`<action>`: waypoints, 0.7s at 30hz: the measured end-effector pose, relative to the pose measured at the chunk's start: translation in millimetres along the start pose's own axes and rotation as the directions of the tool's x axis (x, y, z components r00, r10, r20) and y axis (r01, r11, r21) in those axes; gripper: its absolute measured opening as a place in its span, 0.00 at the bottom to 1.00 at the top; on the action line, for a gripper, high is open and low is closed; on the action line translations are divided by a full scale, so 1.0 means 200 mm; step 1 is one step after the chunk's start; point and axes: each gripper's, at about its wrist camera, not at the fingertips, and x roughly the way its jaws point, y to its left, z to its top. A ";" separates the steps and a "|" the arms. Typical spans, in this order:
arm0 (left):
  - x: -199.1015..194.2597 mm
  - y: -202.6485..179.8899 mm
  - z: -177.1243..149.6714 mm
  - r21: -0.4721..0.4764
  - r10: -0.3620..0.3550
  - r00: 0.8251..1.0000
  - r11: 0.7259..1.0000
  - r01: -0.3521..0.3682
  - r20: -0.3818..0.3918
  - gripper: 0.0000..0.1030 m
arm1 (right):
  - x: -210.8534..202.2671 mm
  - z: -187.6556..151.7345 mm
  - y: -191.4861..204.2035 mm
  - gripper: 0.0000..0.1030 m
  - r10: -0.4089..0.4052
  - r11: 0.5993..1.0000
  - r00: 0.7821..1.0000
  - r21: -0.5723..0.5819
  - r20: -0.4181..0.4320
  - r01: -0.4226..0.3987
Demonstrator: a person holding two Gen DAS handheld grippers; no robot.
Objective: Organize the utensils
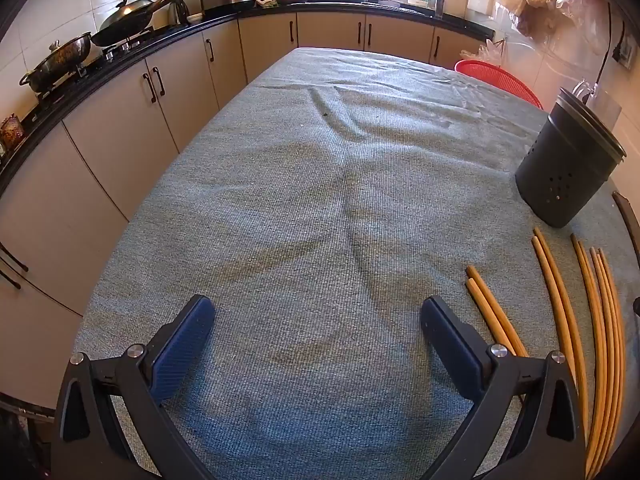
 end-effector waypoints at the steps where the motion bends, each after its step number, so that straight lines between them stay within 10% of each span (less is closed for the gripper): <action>1: 0.00 0.00 0.00 0.000 0.001 1.000 1.000 -0.001 0.002 1.00 | 0.00 0.00 0.00 1.00 -0.005 1.000 1.000 -0.004 0.012 0.005; 11: -0.07 0.02 -0.04 -0.010 0.004 1.000 1.000 -0.004 -0.005 1.00 | 0.00 0.00 0.01 1.00 -0.001 1.000 1.000 -0.001 0.009 0.001; 21: -0.57 0.03 -0.07 -0.094 0.011 0.984 0.996 0.005 0.176 1.00 | 0.01 0.01 -0.01 1.00 0.030 0.999 0.999 -0.042 -0.042 -0.032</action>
